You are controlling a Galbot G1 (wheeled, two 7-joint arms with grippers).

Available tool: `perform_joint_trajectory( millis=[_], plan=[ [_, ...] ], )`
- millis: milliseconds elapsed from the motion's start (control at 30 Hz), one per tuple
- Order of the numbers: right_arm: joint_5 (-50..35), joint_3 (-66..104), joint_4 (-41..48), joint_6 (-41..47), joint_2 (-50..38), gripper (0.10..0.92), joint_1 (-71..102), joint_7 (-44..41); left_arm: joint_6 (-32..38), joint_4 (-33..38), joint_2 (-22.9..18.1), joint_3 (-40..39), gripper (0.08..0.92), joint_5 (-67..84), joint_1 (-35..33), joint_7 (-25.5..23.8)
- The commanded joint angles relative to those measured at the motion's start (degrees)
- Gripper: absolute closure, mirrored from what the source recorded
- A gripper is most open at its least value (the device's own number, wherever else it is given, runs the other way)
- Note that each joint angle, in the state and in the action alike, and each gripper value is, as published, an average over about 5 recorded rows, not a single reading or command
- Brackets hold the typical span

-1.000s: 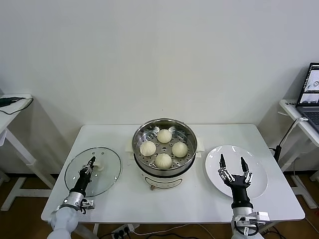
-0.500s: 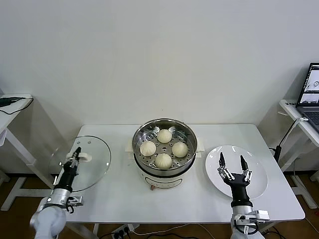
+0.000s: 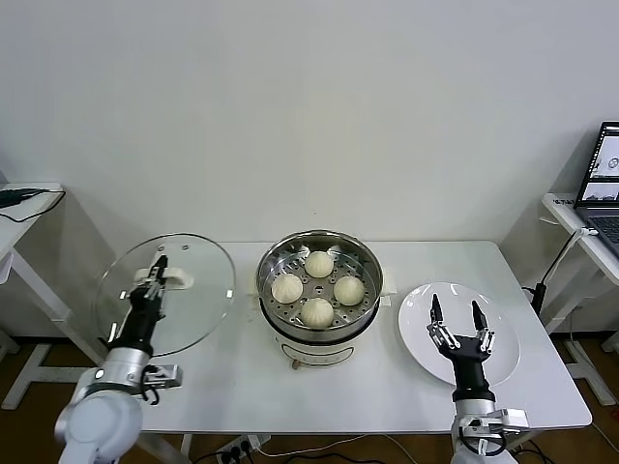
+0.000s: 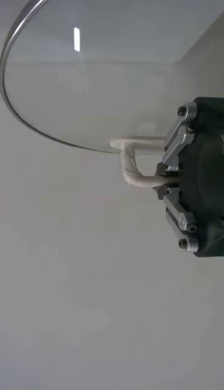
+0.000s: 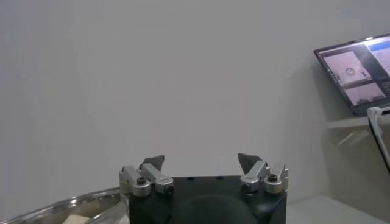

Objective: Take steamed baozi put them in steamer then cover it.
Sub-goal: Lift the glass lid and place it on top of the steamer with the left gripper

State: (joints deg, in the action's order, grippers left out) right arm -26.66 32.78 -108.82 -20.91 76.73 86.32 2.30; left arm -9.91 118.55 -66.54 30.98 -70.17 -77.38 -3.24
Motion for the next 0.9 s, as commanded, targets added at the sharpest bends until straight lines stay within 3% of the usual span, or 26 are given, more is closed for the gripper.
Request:
perform_joint_trajectory(
  millis=[33,367,900],
  plan=[
    [0.2,0.4,-0.1,0.0,0.5,0.203,0.1,0.0,-16.8,7.5,3.0,-20.6,0.811,-2.4,10.8,-11.3],
    [1.1,1.1,-0.6,0.0,1.8,0.203,0.8,0.1,-21.9,-2.5,-4.0,-34.1,0.811,-8.5,20.3,-12.3],
    [2.3,1.5,-0.5,0.1,2.7,0.203,1.4,0.3,-24.7,-14.1,-15.5,-37.8,0.811,-14.6,27.5,-13.2]
  ],
)
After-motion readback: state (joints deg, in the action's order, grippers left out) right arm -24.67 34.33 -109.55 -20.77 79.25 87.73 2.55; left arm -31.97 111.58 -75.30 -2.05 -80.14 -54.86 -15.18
